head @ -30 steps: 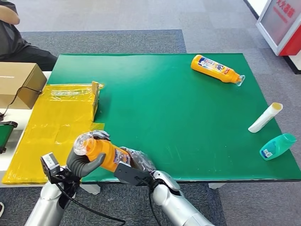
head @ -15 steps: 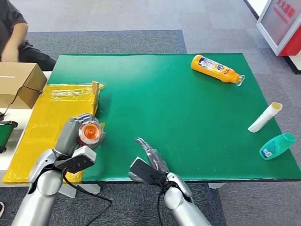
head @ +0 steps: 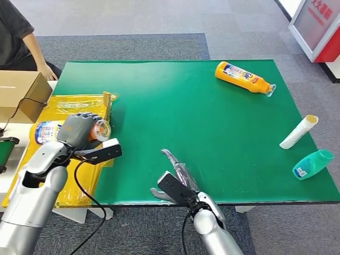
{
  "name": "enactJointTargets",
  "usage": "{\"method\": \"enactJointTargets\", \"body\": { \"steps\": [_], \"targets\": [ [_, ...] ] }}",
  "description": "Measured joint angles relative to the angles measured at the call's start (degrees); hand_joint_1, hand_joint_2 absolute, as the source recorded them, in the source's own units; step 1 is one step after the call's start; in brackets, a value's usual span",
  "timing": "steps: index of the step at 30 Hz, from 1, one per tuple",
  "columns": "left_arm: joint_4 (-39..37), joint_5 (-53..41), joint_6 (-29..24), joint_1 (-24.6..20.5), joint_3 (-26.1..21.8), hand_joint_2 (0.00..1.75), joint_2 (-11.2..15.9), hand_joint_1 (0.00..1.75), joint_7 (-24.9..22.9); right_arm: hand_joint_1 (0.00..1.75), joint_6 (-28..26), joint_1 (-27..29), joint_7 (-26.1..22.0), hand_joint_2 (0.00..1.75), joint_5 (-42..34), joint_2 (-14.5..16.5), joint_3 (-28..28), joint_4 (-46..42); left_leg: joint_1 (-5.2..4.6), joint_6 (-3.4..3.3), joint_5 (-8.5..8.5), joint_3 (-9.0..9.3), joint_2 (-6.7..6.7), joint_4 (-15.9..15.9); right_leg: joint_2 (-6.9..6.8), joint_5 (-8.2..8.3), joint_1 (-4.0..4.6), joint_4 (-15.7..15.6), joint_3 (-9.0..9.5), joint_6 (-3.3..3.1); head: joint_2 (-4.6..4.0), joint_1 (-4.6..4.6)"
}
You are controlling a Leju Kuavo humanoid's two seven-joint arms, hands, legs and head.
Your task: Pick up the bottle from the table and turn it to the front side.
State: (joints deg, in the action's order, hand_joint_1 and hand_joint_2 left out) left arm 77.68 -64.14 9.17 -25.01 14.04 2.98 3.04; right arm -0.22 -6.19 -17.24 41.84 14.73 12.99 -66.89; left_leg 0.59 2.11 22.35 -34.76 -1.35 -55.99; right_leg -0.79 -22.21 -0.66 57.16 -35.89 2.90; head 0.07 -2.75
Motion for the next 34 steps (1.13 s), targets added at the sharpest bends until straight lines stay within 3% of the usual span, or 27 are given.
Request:
{"method": "enactJointTargets", "body": {
  "steps": [10,14,19,23,27,34],
  "targets": [
    [-20.40,-9.31,-7.73,-3.06,1.80,1.75,-1.38,1.75,-1.27,0.00,0.83,0.04,-1.03,1.75,-0.15,0.00,-0.26,1.56,0.00,0.00,0.02,-0.04,0.00,0.00,0.00,-0.01,0.00,0.00,-0.02,0.01,0.00,0.00],
    [-25.12,-11.89,-10.51,-3.80,2.51,1.75,-2.63,0.02,-1.21,0.00,0.93,0.00,-1.24,1.75,-0.24,0.00,-0.21,2.35,0.00,0.00,0.02,-0.05,0.00,0.00,0.01,-0.01,0.00,0.00,-0.02,0.01,0.00,-0.01],
    [-28.16,-11.73,-12.18,-4.30,2.37,1.75,-3.92,0.00,-0.40,0.00,0.93,0.02,-1.25,1.75,-0.55,0.00,-0.16,3.03,0.00,0.00,0.02,-0.05,0.01,0.00,0.00,-0.01,0.00,0.00,0.00,0.01,0.01,0.01],
    [-28.79,-2.12,-8.37,-3.89,-0.21,0.00,-4.55,0.00,4.87,0.00,0.97,0.16,-1.26,1.75,-1.22,0.00,-0.19,3.15,0.00,0.00,0.02,-0.05,0.00,0.00,0.01,-0.01,0.00,0.01,0.02,0.01,0.00,0.00],
    [-22.37,24.08,-0.32,1.12,-8.73,0.00,-5.35,0.00,13.01,0.00,1.08,1.12,-1.04,1.75,-2.32,-0.18,-0.39,2.76,0.00,0.03,0.06,-0.05,-0.10,0.00,0.13,-0.03,0.00,0.02,-0.05,0.00,0.00,0.00],
    [-0.99,59.26,11.13,13.86,-23.40,0.00,-9.13,0.00,17.55,0.00,0.73,4.74,-0.01,1.75,-2.83,-0.89,-1.70,-0.79,0.00,0.00,0.26,-0.04,-0.17,0.00,0.19,-0.19,0.00,0.02,-0.04,0.02,0.00,-0.01]
  ]
}}
